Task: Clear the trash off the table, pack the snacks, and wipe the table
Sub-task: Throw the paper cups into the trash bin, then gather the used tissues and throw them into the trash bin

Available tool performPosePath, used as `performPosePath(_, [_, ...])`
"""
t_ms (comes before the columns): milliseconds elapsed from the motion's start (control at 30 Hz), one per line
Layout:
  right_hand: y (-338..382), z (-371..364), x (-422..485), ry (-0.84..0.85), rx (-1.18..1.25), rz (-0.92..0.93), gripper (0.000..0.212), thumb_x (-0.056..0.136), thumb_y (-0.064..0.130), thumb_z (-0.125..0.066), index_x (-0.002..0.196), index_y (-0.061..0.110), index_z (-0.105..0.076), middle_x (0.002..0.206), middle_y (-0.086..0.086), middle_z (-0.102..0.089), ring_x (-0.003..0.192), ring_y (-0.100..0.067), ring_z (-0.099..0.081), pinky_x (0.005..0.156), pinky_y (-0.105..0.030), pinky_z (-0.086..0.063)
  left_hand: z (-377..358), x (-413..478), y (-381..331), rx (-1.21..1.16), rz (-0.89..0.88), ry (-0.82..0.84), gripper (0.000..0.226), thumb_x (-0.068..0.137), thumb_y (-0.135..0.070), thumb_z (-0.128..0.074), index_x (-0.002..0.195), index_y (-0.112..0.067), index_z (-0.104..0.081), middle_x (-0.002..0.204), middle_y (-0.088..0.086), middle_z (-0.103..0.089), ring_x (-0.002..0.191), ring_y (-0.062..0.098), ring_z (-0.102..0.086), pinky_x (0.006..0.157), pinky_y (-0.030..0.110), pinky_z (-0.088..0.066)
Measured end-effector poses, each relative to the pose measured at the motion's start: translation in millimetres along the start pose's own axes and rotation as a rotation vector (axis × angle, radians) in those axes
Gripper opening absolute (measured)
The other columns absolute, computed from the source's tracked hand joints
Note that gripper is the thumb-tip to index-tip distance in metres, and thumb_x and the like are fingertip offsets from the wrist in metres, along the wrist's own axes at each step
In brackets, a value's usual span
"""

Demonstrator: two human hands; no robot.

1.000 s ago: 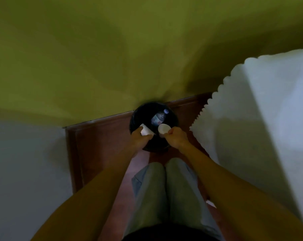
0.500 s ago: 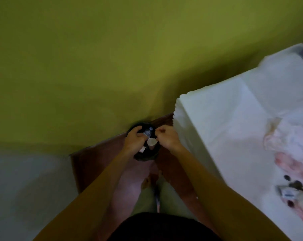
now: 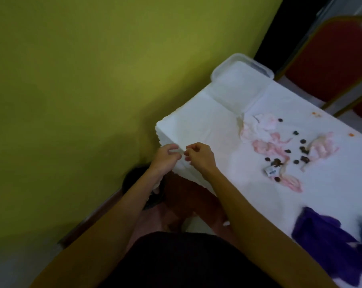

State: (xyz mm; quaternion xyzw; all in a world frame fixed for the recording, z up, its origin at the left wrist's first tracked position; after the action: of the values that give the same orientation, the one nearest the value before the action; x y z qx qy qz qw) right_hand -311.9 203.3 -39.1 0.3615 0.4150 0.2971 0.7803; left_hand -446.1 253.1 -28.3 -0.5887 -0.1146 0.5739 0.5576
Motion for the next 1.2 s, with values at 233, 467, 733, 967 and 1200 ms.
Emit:
performPosePath(233, [-43.5,66.1,-14.3,-0.282,0.195,-0.098,0.016,0.095,0.013,-0.054,0.101,0.017,-0.069,0.092,0.001,-0.075,0.074,-0.011,-0.073,0.081,-0.034,-0.061,-67.8,-2.5,-31.1,0.083,-0.007,0.135,0.033,0.091,-0.023,-0.063,0.124,-0.025,-0.063,0.112,0.001,-0.067,0.100,0.016,-0.065,0.089,0.035,-0.056])
performPosePath(467, [-74.7,139.5,-7.3,-0.398,0.212,-0.117,0.015,0.097,0.015,-0.053,0.103,0.017,-0.068,0.092,0.001,-0.074,0.074,-0.008,-0.072,0.073,-0.028,-0.060,-144.6,11.1,-71.9,0.148,-0.058,0.281,0.031,0.089,-0.022,-0.063,0.120,-0.024,-0.065,0.108,0.003,-0.069,0.095,0.015,-0.067,0.087,0.037,-0.057])
performPosePath(733, [-90.4,204.3,16.6,-0.472,0.132,-0.128,0.022,0.093,0.016,-0.054,0.108,0.017,-0.070,0.100,0.008,-0.068,0.090,-0.009,-0.062,0.073,-0.022,-0.048,-201.9,34.1,-96.1,0.211,-0.067,0.298,0.032,0.084,-0.026,-0.064,0.116,-0.027,-0.066,0.104,-0.002,-0.070,0.096,0.014,-0.067,0.093,0.039,-0.056])
performPosePath(967, [-98.6,237.1,38.7,-0.444,0.099,-0.130,0.025,0.091,0.017,-0.058,0.115,0.016,-0.064,0.113,0.004,-0.065,0.105,-0.015,-0.060,0.097,-0.036,-0.051,-225.6,49.3,-126.8,0.378,-0.203,0.196,0.038,0.088,-0.018,-0.062,0.126,-0.021,-0.063,0.127,0.001,-0.065,0.117,0.018,-0.059,0.102,0.032,-0.048])
performPosePath(1200, [-94.8,252.2,69.9,-0.404,-0.025,-0.172,0.035,0.086,0.020,-0.063,0.120,0.018,-0.055,0.110,0.000,-0.061,0.089,-0.021,-0.066,0.078,-0.044,-0.061,-250.7,81.8,-163.7,0.660,-0.424,0.161,0.053,0.081,-0.013,-0.062,0.134,-0.019,-0.054,0.135,0.006,-0.059,0.123,0.030,-0.053,0.099,0.036,-0.047])
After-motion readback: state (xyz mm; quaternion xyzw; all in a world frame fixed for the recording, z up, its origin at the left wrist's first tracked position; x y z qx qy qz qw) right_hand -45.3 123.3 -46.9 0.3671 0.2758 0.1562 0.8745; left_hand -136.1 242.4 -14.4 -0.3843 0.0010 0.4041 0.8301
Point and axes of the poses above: each hand's wrist, its own x-axis towards the middle knuckle, its own z-axis out of the back of the hand, y = z × x, the point moved 2 cm from there along x, towards the middle knuckle
